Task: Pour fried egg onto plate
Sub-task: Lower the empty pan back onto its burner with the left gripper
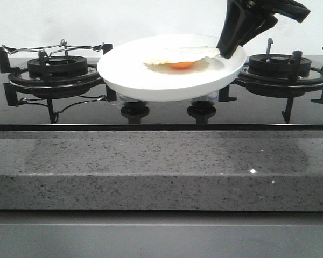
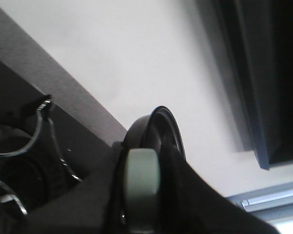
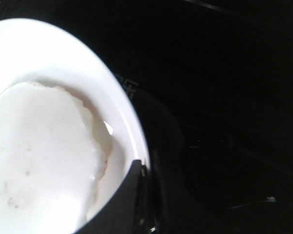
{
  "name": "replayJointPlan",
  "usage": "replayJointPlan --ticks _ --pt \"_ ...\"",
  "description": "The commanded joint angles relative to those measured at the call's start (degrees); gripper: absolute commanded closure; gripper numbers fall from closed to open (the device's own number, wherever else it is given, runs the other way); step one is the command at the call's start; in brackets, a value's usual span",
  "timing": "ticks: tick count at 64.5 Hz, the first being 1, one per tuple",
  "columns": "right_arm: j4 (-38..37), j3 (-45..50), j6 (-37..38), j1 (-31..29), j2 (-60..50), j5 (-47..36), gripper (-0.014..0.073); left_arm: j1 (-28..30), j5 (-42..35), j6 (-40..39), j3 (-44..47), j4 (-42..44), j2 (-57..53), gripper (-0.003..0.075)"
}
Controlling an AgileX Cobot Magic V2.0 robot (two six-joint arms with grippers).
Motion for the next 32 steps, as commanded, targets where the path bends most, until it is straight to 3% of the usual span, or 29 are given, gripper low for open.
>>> replayJointPlan --ticks 1,32 --pt "2.1 -1.3 -0.3 0.1 -3.0 -2.5 0.065 0.6 2.5 -0.8 -1.6 -7.2 0.0 0.0739" --pt "2.1 -1.3 -0.3 0.1 -3.0 -2.5 0.065 0.6 -0.5 -0.8 -1.6 -7.2 7.3 0.0738"
